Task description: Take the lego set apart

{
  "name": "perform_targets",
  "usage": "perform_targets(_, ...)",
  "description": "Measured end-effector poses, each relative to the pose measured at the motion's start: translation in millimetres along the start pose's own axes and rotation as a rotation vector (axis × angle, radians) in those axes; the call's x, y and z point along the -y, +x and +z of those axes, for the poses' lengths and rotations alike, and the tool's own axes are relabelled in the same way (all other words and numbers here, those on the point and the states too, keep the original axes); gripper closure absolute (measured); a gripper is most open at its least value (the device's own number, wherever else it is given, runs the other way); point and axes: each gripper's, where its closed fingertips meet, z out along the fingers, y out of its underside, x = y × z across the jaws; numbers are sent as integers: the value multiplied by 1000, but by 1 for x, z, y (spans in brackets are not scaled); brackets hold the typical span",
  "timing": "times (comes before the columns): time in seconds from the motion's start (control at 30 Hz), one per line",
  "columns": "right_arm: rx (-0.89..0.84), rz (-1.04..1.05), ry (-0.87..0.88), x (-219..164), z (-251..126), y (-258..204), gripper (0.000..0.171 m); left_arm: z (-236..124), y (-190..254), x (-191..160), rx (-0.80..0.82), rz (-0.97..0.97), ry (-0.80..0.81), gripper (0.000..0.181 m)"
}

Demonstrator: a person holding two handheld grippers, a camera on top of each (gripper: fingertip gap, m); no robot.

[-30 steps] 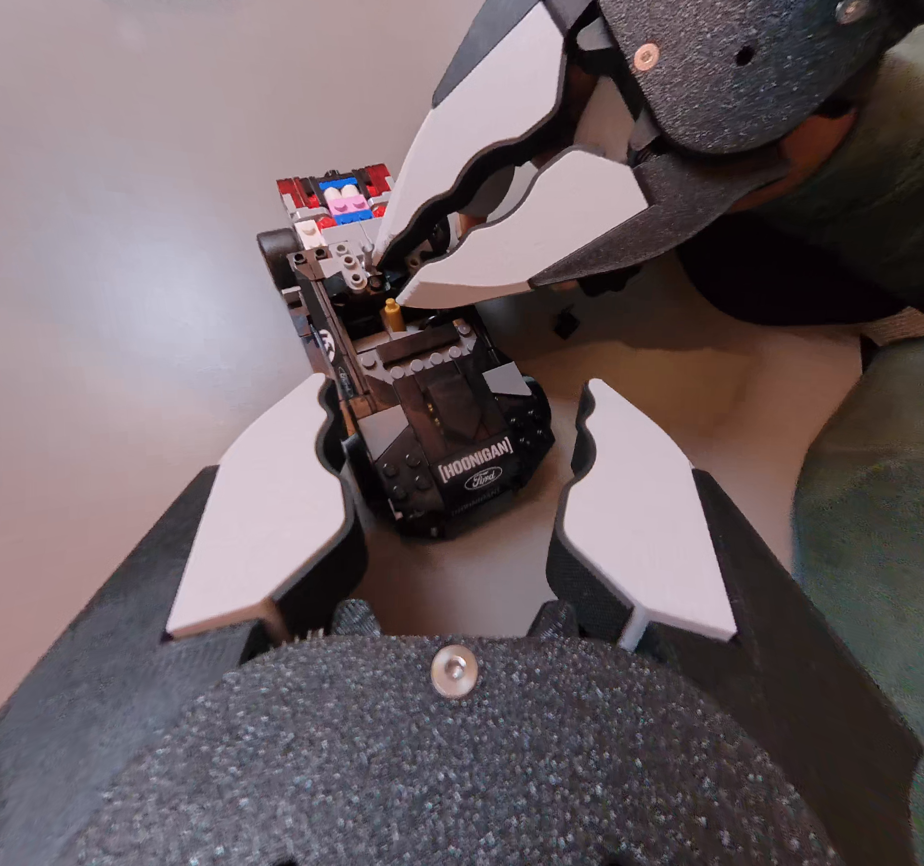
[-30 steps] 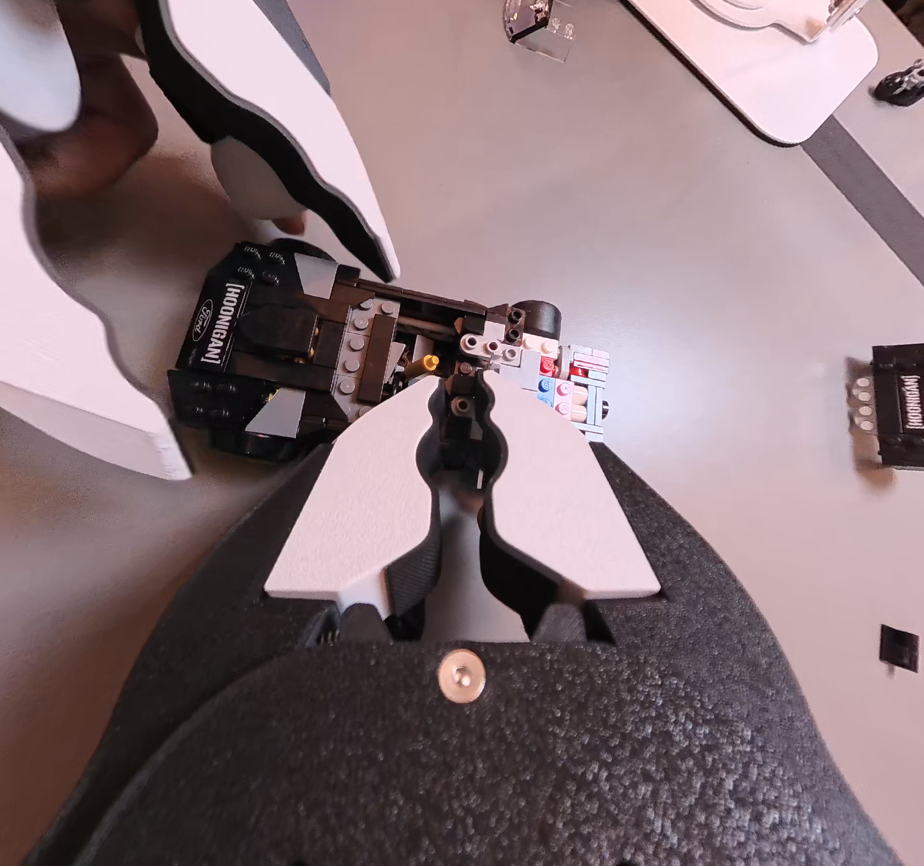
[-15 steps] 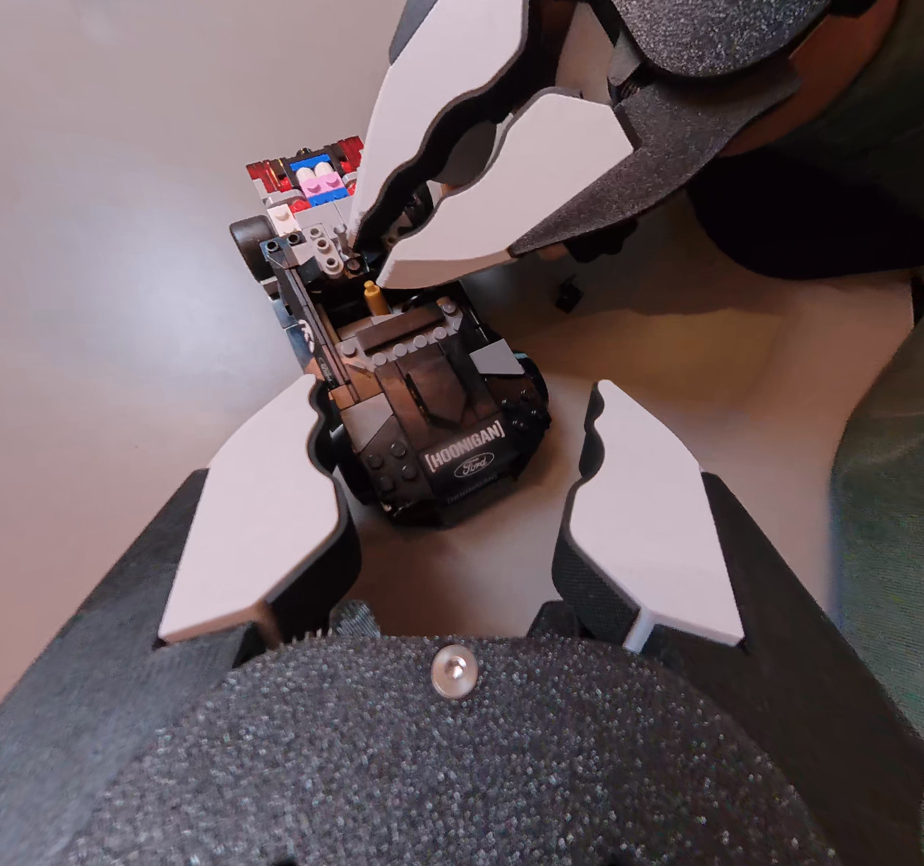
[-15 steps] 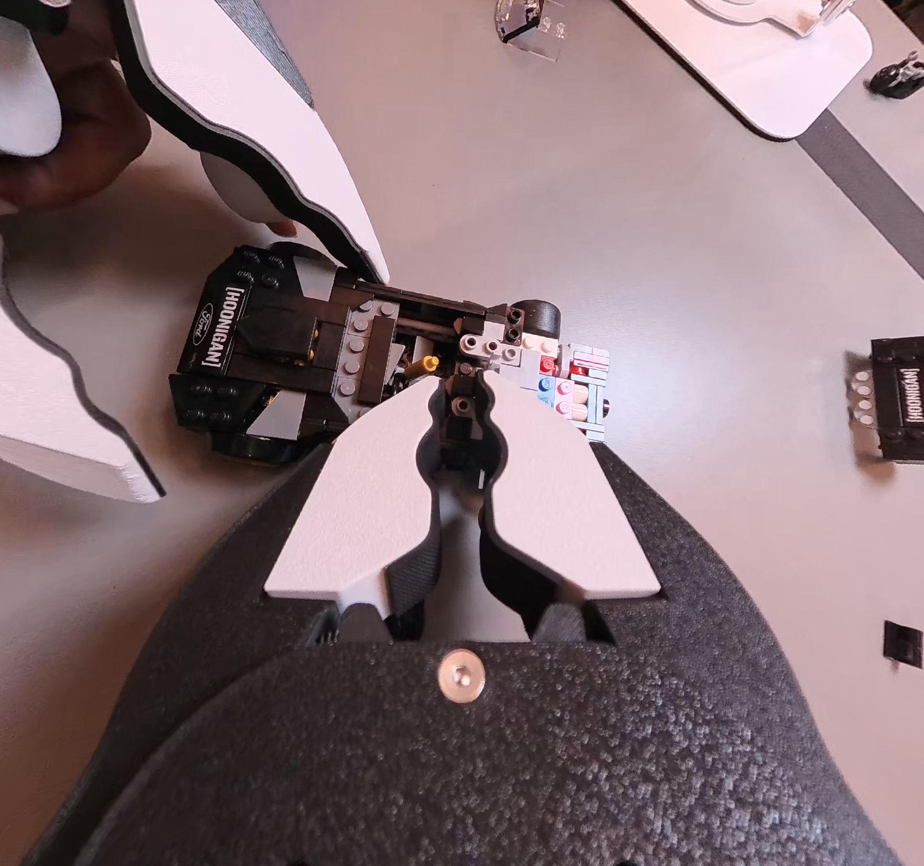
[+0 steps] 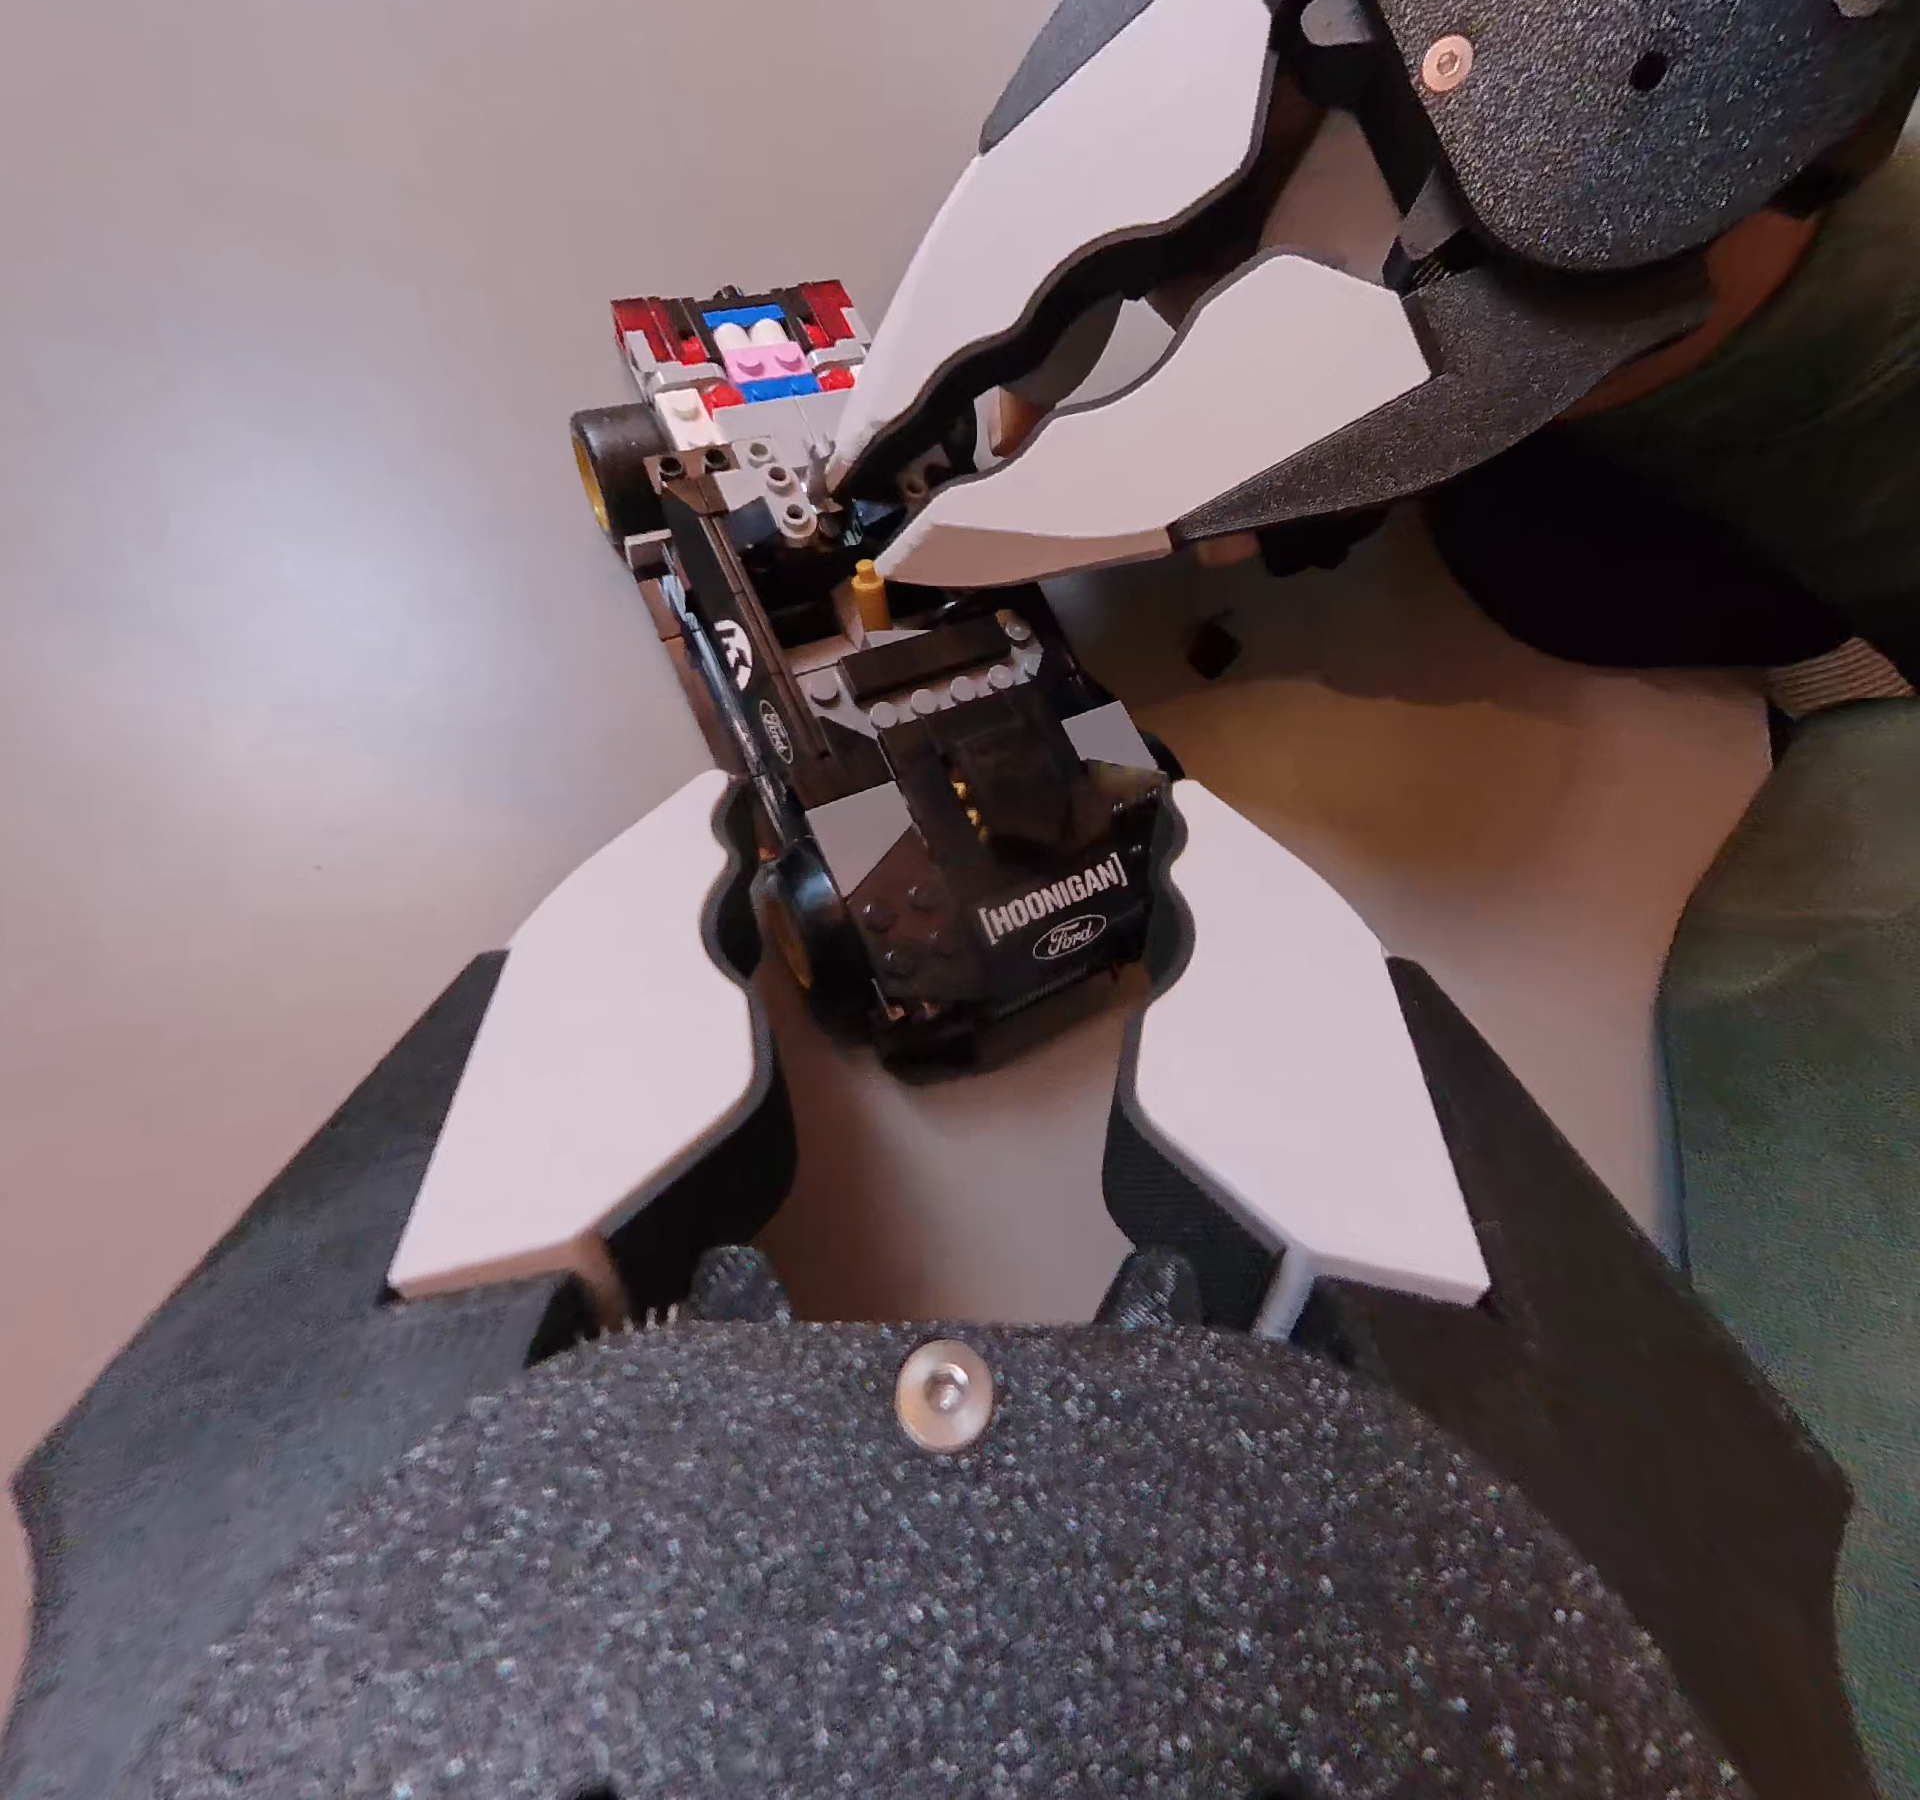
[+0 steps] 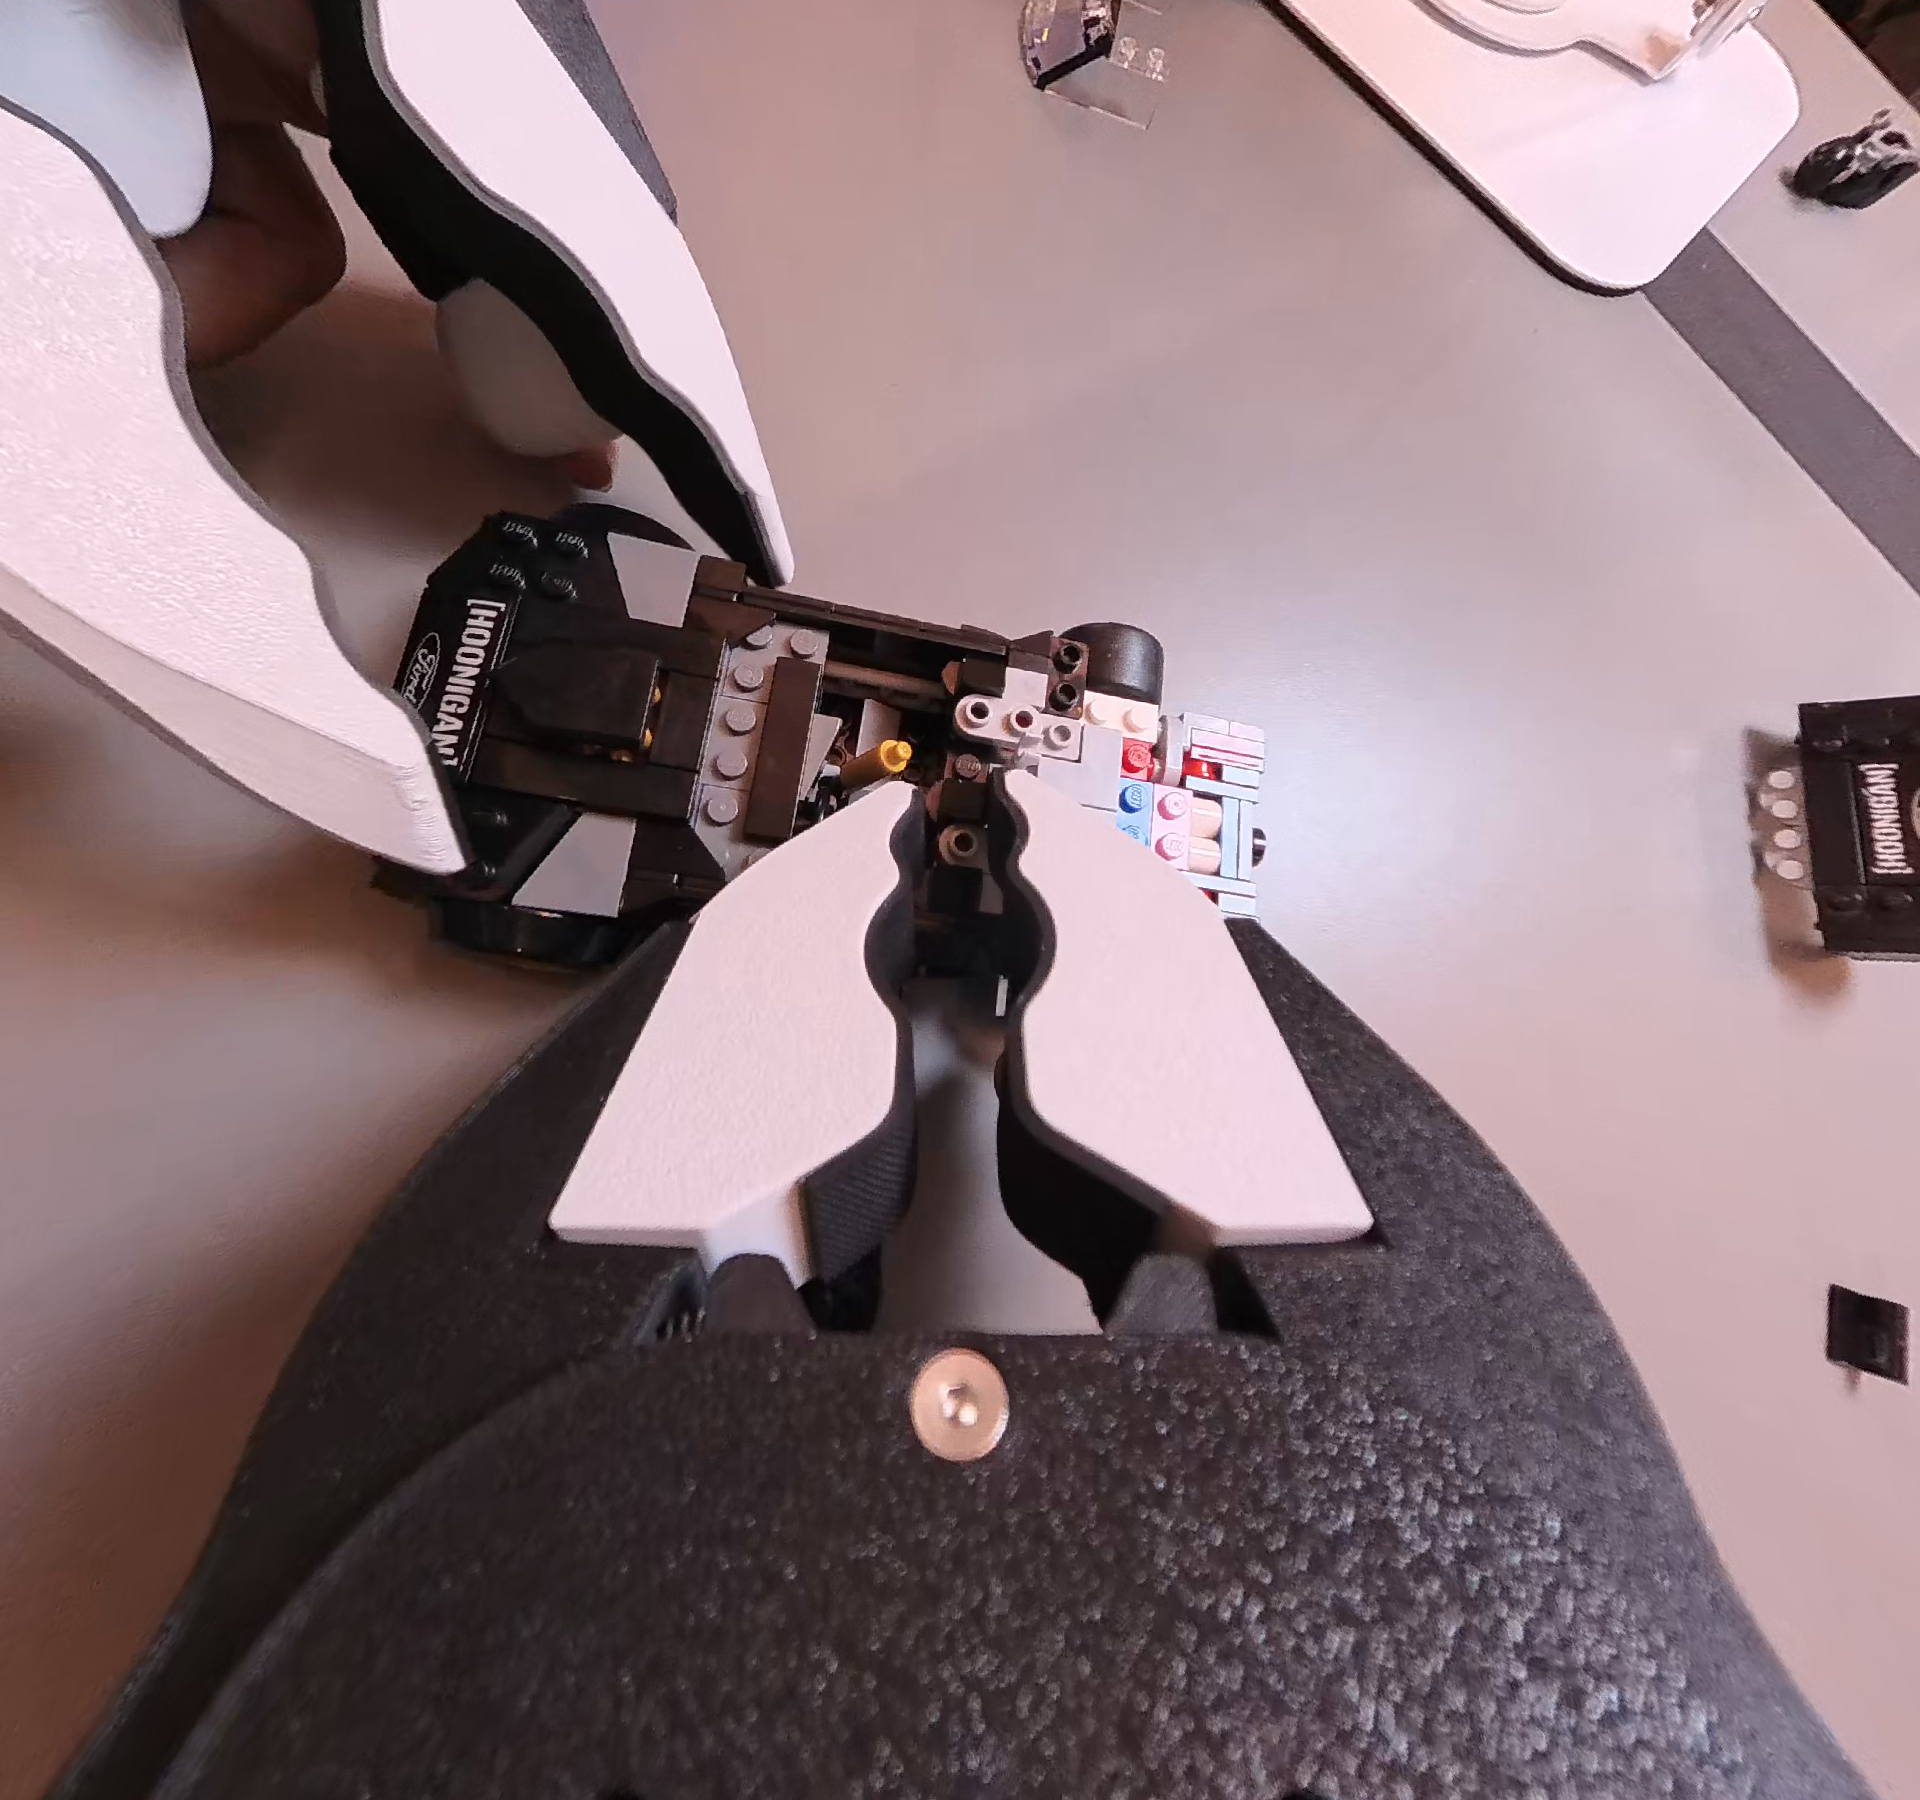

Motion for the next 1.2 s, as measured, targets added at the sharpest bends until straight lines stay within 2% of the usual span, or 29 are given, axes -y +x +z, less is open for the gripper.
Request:
perform_targets(0.33,-11,-17,-2,0,0,2,160,2,-2,-3,-27,-86,-28,114)
perform_targets(0.9,-28,-25,-6,0,1,1,159,-1,2,-2,30,16,-93,120)
perform_targets(1.2,-37,-16,-6,0,1,3,159,-5,7,8,143,79,-86,114)
